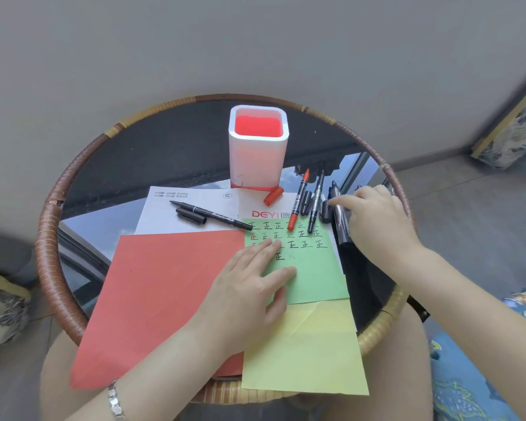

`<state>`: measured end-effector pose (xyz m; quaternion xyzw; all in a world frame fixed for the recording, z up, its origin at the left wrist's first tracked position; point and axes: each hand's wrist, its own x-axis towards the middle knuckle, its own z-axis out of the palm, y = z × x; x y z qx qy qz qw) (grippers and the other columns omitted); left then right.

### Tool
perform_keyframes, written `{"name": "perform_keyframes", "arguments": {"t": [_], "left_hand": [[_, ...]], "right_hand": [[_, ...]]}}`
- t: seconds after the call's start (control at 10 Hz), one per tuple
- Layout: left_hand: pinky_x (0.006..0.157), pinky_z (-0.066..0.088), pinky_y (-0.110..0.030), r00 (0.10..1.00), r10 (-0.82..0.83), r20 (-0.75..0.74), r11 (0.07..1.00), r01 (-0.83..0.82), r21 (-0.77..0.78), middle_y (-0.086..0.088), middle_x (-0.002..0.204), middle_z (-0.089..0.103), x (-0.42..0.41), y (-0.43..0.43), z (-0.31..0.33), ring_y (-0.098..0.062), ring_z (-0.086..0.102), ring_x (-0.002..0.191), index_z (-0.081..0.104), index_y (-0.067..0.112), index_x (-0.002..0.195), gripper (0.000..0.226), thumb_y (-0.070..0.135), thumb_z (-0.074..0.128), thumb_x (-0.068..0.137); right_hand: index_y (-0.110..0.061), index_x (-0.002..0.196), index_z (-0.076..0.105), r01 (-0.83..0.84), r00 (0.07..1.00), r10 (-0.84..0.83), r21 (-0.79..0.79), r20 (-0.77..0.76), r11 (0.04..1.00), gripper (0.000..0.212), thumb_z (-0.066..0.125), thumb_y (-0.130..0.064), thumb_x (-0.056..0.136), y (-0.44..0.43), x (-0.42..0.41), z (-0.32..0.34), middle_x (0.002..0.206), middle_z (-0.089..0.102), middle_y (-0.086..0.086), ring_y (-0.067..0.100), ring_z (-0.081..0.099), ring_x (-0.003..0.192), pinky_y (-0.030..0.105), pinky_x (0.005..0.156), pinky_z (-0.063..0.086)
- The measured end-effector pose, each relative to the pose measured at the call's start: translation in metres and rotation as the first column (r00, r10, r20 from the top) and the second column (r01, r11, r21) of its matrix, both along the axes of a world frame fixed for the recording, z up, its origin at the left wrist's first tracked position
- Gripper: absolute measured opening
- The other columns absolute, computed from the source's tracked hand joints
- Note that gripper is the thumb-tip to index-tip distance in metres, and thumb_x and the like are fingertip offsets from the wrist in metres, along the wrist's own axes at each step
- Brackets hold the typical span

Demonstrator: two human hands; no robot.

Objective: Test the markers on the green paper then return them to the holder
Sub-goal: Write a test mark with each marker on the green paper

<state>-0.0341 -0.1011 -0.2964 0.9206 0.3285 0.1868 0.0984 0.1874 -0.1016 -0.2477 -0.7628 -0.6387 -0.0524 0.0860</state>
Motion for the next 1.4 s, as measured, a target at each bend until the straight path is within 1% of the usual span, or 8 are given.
{"name": "perform_keyframes", "arguments": {"t": [0.2, 0.4, 0.6, 0.8, 0.9, 1.1, 1.2, 1.4], "left_hand": [[0.102, 0.031, -0.032, 1.0, 0.003, -0.003, 1.0, -0.003, -0.001, -0.014, 0.124, 0.06, 0.0, 0.0, 0.001, -0.028, 0.054, 0.118, 0.068, 0.021, 0.101, 0.032, 0.027, 0.042, 0.082], [0.1, 0.035, -0.038, 1.0, 0.003, -0.002, 1.0, -0.003, -0.016, -0.014, 0.124, 0.06, 0.0, -0.001, 0.001, -0.028, 0.054, 0.118, 0.069, 0.022, 0.101, 0.033, 0.027, 0.042, 0.083], [0.1, 0.037, -0.038, 1.0, 0.006, -0.01, 1.0, -0.007, -0.03, -0.013, 0.125, 0.059, 0.0, -0.001, 0.001, -0.028, 0.054, 0.118, 0.068, 0.023, 0.102, 0.033, 0.028, 0.041, 0.083], [0.101, 0.037, -0.034, 1.0, 0.007, -0.004, 1.0, -0.008, -0.028, -0.013, 0.124, 0.06, 0.0, -0.001, 0.001, -0.028, 0.054, 0.117, 0.068, 0.022, 0.101, 0.033, 0.028, 0.042, 0.082], [0.1, 0.028, -0.031, 1.0, 0.0, 0.01, 0.999, 0.001, -0.037, -0.015, 0.123, 0.06, 0.0, 0.0, 0.002, -0.029, 0.054, 0.117, 0.068, 0.021, 0.1, 0.031, 0.026, 0.043, 0.081], [0.101, 0.027, -0.03, 1.0, -0.002, 0.006, 0.999, 0.002, -0.052, -0.015, 0.123, 0.06, 0.0, -0.001, 0.004, -0.029, 0.054, 0.117, 0.068, 0.021, 0.099, 0.031, 0.026, 0.043, 0.08], [0.101, 0.031, -0.033, 1.0, -0.006, 0.015, 0.997, 0.007, -0.071, -0.015, 0.124, 0.059, 0.0, 0.0, 0.002, -0.029, 0.054, 0.117, 0.068, 0.02, 0.098, 0.031, 0.027, 0.044, 0.08], [0.102, 0.028, -0.032, 1.0, -0.004, -0.004, 0.996, 0.004, -0.086, -0.015, 0.125, 0.059, 0.0, 0.0, 0.003, -0.029, 0.053, 0.119, 0.068, 0.021, 0.1, 0.033, 0.028, 0.043, 0.079]], "right_hand": [[-0.011, 0.11, 0.066, 0.208, 0.954, -0.183, 0.084, -0.238, 0.974, 0.029, 0.047, -0.008, 0.089, -0.006, 0.02, 0.019, 0.108, 0.065, 0.013, 0.031, 0.057, 0.099, 0.038, 0.084, 0.047], [-0.007, 0.084, 0.065, 0.345, 0.924, -0.368, -0.185, -0.106, 0.92, 0.025, 0.055, -0.029, 0.088, 0.004, 0.027, 0.017, 0.075, 0.063, 0.009, 0.022, 0.053, 0.059, 0.02, 0.045, 0.032], [-0.009, 0.067, 0.048, 0.421, 0.891, -0.449, -0.25, -0.065, 0.872, 0.035, 0.057, -0.037, 0.085, 0.021, 0.021, 0.014, 0.057, 0.047, 0.002, 0.017, 0.043, 0.049, 0.023, 0.045, 0.031], [-0.014, 0.054, 0.027, 0.27, 0.829, -0.27, -0.073, -0.489, 0.96, 0.038, 0.044, -0.021, 0.087, 0.002, 0.008, 0.039, 0.051, 0.026, 0.002, 0.019, 0.024, 0.047, 0.026, 0.048, 0.025], [-0.017, 0.06, 0.03, 0.306, 0.606, -0.051, 0.173, -0.794, 0.936, 0.03, 0.046, -0.012, 0.085, -0.015, -0.009, 0.049, 0.057, 0.027, 0.001, 0.016, 0.028, 0.054, 0.027, 0.055, 0.03], [-0.017, 0.063, 0.051, 0.254, 0.4, 0.172, 0.29, -0.9, 0.923, 0.034, 0.047, -0.045, 0.082, -0.036, -0.048, 0.038, 0.045, 0.058, 0.0, 0.006, 0.05, 0.036, 0.016, 0.039, 0.037], [-0.015, 0.07, 0.057, 0.207, 0.262, 0.145, 0.202, -0.954, 0.957, 0.029, 0.051, -0.043, 0.077, -0.032, -0.065, 0.02, 0.058, 0.067, 0.002, 0.015, 0.067, 0.052, 0.019, 0.042, 0.047], [-0.01, 0.052, 0.049, 0.392, 0.332, 0.039, 0.175, -0.943, 0.903, 0.038, 0.069, -0.027, 0.08, -0.017, -0.077, -0.01, 0.041, 0.06, 0.006, 0.018, 0.057, 0.037, 0.02, 0.041, 0.043]]}}
